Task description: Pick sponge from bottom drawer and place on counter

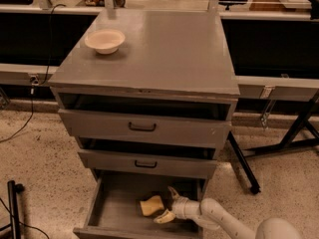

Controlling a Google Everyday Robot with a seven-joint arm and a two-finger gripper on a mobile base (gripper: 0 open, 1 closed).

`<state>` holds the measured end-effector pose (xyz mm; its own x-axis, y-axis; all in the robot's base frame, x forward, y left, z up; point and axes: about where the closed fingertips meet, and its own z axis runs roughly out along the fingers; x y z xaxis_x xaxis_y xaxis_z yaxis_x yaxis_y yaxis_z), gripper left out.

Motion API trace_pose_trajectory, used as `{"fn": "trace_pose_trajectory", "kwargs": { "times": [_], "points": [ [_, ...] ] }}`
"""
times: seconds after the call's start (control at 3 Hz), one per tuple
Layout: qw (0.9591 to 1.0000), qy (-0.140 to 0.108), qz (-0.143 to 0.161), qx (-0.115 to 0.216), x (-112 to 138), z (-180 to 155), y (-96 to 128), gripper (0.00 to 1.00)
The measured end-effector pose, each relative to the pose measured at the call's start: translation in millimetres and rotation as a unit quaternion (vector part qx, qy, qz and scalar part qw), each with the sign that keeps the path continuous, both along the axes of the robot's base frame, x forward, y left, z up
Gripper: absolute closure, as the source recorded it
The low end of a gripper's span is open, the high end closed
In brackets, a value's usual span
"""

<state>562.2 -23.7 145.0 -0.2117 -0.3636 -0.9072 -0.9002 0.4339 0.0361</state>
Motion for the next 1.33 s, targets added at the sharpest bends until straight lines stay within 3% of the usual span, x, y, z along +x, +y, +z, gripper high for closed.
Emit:
{"fn": "trace_pose_trajectory", "kwargs": {
  "times": [0.33,1.33],
  "points": [
    [0.9999,0.010,-0.007,-0.005,1,-12,-5,0.10],
    [0.9999,0.007,0.003,0.013,4,-21,0,0.77]
  ]
}}
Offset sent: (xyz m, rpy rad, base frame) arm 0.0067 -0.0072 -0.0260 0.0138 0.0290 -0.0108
